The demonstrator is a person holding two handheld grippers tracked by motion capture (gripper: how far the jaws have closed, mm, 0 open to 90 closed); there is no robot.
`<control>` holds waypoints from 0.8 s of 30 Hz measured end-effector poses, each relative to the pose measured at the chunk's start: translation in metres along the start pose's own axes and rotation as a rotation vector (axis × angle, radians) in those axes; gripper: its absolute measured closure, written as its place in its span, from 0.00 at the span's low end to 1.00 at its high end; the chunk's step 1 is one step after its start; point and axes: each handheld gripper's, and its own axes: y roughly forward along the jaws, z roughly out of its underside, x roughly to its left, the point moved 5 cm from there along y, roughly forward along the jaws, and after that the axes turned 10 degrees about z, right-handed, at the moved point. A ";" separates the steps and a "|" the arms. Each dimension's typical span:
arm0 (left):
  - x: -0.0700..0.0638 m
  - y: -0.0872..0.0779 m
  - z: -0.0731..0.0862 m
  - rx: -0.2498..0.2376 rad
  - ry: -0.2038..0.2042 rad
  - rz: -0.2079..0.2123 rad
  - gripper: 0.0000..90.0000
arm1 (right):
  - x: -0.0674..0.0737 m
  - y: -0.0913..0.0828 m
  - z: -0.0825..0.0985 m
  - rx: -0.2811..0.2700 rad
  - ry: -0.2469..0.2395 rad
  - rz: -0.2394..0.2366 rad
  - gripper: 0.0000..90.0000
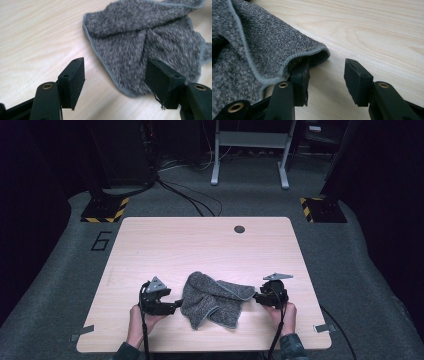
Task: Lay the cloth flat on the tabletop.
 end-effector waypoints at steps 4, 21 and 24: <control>0.001 0.015 -0.012 0.015 0.007 -0.021 0.34 | 0.004 -0.010 0.003 -0.049 -0.019 -0.006 0.59; 0.014 0.061 -0.009 0.144 0.006 -0.080 0.39 | 0.025 -0.006 -0.010 -0.062 -0.115 -0.023 0.64; 0.014 0.063 -0.004 0.149 0.003 -0.085 0.41 | 0.019 0.007 -0.014 -0.020 -0.077 -0.051 0.86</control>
